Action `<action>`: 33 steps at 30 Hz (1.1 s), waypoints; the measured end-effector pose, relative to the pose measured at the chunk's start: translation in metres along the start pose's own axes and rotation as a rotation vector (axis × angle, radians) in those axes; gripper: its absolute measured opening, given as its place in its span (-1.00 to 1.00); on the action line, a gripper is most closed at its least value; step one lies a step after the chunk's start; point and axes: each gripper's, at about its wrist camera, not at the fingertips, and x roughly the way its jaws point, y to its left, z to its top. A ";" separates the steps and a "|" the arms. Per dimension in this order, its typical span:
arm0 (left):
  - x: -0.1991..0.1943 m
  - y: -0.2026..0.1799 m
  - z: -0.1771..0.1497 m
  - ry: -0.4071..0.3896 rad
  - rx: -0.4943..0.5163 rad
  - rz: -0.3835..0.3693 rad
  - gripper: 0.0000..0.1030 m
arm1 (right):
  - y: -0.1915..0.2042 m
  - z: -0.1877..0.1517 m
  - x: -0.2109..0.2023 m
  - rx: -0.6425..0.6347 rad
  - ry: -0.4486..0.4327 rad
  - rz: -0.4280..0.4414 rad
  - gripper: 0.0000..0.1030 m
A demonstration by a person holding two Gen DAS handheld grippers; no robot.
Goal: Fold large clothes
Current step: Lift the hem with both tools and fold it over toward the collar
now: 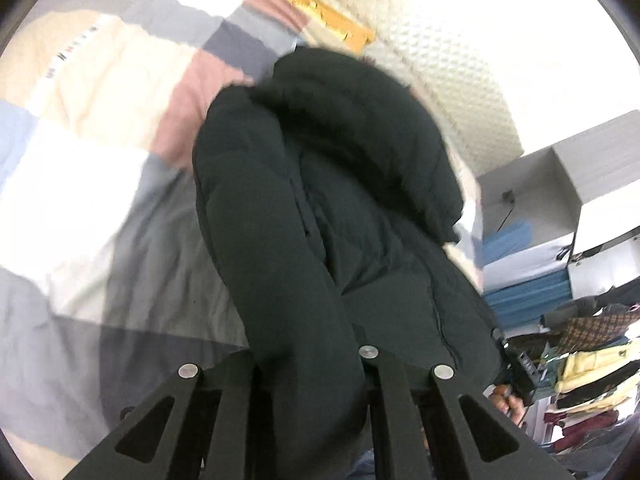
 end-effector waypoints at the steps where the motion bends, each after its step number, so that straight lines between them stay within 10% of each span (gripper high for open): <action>1: -0.010 -0.004 -0.001 -0.006 0.004 -0.009 -0.80 | 0.003 0.000 -0.004 -0.006 -0.007 0.005 -0.75; 22: -0.227 -0.110 -0.087 -0.169 0.251 -0.022 -0.81 | 0.126 -0.058 -0.149 -0.203 -0.267 0.148 -0.75; 33: -0.275 -0.127 -0.116 -0.166 0.347 -0.036 -0.79 | 0.180 -0.084 -0.201 -0.297 -0.323 0.126 -0.74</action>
